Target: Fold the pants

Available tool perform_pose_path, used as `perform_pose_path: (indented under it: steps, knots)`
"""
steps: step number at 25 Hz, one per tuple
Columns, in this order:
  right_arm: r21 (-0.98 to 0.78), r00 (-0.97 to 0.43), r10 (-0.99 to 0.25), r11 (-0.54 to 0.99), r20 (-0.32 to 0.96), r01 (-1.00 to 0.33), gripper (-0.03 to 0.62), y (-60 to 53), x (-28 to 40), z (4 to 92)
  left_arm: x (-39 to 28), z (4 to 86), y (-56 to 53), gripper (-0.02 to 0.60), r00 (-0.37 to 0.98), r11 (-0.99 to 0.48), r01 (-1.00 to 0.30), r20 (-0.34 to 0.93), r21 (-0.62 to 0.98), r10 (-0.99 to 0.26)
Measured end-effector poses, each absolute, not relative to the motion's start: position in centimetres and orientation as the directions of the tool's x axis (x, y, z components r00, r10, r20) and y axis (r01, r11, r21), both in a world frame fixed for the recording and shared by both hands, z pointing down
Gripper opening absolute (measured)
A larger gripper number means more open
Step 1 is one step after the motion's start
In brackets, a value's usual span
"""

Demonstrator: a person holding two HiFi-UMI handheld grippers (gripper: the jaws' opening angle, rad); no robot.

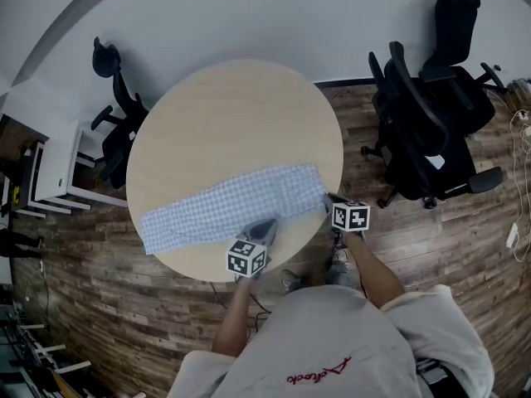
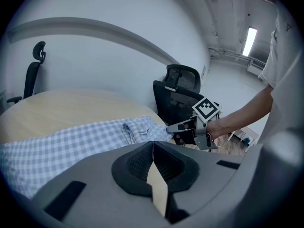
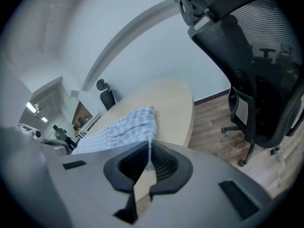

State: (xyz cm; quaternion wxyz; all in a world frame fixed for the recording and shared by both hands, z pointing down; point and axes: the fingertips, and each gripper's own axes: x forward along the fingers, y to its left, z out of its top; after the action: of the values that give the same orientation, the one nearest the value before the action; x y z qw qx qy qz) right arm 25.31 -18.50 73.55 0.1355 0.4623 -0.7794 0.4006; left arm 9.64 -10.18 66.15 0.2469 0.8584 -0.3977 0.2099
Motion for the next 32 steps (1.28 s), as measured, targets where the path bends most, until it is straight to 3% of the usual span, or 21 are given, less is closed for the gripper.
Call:
perform_pose_path:
  steps: [11, 17, 25, 32]
  knots:
    - [-0.483, -0.46, -0.67, 0.17, 0.582, -0.859, 0.041, -22.5, 34.3, 73.1, 15.0, 66.2, -12.5, 0.032, 0.615, -0.585, -0.769, 0.549, 0.259, -0.566]
    - [-0.464, -0.446, -0.697, 0.181, 0.562, -0.867, 0.041, -22.8, 35.0, 72.2, 14.7, 66.2, -12.0, 0.032, 0.611, -0.584, -0.771, 0.554, 0.255, -0.565]
    - [-0.233, -0.475, -0.771, 0.414, 0.424, -0.88, 0.041, -22.7, 30.0, 64.2, 12.9, 65.2, -10.9, 0.032, 0.625, -0.596, -0.762, 0.528, 0.253, -0.575]
    - [0.009, -0.568, -0.731, 0.616, 0.378, -0.788, 0.041, -21.1, 22.1, 59.3, 10.6, 64.4, -9.2, 0.032, 0.619, -0.585, -0.772, 0.5, 0.248, -0.605]
